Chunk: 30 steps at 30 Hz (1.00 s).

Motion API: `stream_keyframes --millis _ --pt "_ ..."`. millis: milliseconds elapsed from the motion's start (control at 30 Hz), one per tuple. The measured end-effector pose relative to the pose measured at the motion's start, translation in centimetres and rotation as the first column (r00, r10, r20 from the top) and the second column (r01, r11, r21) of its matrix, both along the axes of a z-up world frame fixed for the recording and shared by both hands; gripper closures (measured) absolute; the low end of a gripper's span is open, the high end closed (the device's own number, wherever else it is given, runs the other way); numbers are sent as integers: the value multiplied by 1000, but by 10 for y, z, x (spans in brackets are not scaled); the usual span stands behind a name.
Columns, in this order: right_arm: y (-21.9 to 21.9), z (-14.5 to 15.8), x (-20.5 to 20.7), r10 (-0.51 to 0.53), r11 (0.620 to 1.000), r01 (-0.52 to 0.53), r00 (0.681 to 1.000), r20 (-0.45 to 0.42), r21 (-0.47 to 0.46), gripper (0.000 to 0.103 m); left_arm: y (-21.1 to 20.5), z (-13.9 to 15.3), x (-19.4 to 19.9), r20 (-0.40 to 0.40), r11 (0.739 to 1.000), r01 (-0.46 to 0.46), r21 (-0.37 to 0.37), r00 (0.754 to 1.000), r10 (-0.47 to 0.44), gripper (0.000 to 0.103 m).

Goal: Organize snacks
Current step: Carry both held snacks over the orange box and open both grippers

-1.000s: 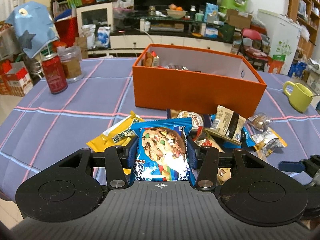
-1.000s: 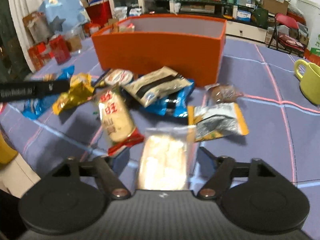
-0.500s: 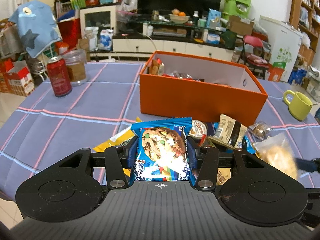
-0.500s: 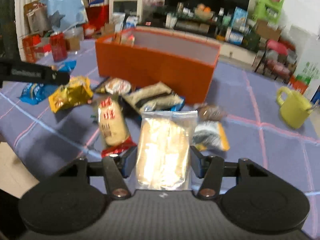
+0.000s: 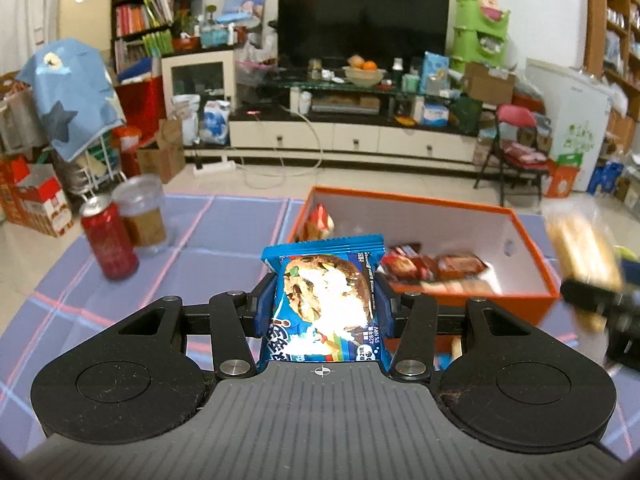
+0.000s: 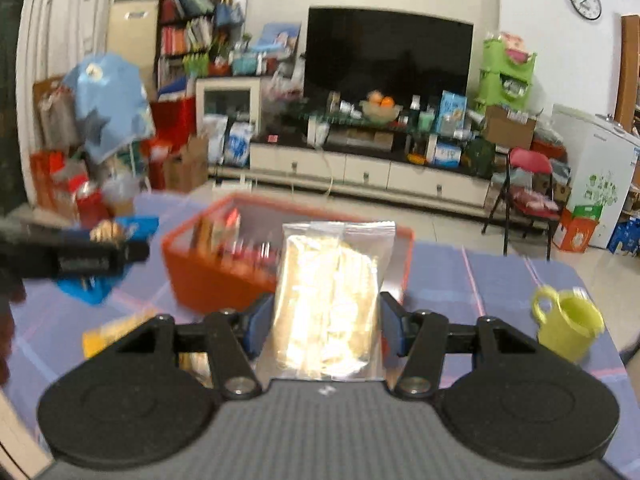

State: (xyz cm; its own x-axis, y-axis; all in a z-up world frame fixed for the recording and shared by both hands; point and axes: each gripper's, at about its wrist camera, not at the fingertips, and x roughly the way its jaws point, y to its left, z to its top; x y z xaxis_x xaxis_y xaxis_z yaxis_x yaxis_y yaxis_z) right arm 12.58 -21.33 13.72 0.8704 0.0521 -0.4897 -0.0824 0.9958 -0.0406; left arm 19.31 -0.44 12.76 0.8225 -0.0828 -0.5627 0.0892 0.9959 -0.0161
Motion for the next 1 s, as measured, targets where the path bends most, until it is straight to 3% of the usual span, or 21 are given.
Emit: stream_keyframes --millis 133,233,267,400,667,833,1000 --pt "-2 5 52 -18 997 16 1000 16 78 46 -6 -2 46 -10 998 59 -23 998 -59 82" --pt "-6 -1 87 -14 994 15 1000 -7 109 46 4 1 74 -32 980 133 -150 990 -139 82" --pt "-9 -3 95 -17 992 19 1000 -14 127 46 5 1 81 -31 980 129 -154 990 -135 82" --pt "-14 -17 124 -33 989 40 998 -52 140 46 -4 -2 106 -5 992 106 -74 994 -107 82" --pt "-14 -47 146 -58 990 72 992 -114 120 46 -29 -25 129 -48 993 106 -50 993 -108 82" --pt "-11 -48 147 -79 989 91 991 -112 113 46 -41 -31 130 -41 997 66 28 997 -65 82" --pt "-4 -42 152 -91 989 99 993 -82 106 46 -47 -35 133 -35 998 42 56 999 -40 82"
